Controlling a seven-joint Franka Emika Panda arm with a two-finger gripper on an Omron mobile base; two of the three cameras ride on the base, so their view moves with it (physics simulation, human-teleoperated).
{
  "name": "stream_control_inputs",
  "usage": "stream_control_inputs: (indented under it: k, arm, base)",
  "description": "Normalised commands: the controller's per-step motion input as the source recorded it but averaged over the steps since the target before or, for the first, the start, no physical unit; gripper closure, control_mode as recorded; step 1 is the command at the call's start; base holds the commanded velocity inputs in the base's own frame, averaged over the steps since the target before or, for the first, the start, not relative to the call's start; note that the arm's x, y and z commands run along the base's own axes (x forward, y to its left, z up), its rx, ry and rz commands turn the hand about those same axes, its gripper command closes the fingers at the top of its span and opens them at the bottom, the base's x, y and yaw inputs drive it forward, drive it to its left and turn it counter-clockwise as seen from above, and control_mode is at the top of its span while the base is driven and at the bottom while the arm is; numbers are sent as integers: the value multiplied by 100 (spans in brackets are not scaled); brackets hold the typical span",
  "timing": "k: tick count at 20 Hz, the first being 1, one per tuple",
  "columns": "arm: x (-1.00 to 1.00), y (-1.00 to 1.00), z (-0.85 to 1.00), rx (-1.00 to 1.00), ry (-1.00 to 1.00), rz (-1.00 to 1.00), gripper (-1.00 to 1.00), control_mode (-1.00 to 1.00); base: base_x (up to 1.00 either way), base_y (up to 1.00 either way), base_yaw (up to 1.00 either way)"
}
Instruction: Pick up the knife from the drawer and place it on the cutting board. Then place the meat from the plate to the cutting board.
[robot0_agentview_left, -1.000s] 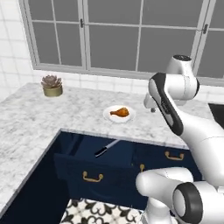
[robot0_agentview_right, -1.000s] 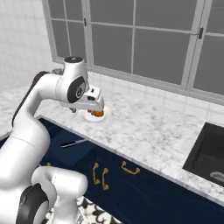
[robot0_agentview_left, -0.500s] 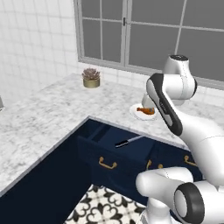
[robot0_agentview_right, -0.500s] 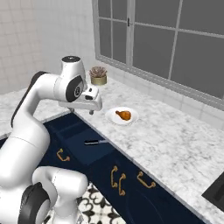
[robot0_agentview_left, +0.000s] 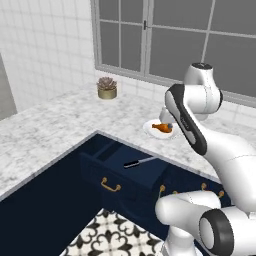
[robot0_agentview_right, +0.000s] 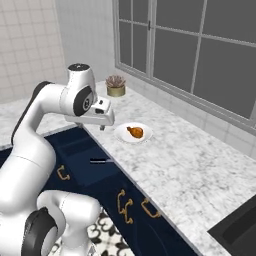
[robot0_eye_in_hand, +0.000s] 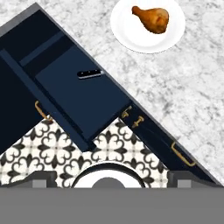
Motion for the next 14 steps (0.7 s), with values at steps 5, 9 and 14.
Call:
stream_control_inputs:
  k: [5,9,14]
  arm:
    - [0,0,0,0,0,0,-100,100]
    - [0,0,0,0,0,0,-100,100]
    - [-9,8,-21,4,11,0,-100,-100]
  base:
    - [0,-59,0]
    - [0,-56,0]
    - [-6,-1,0]
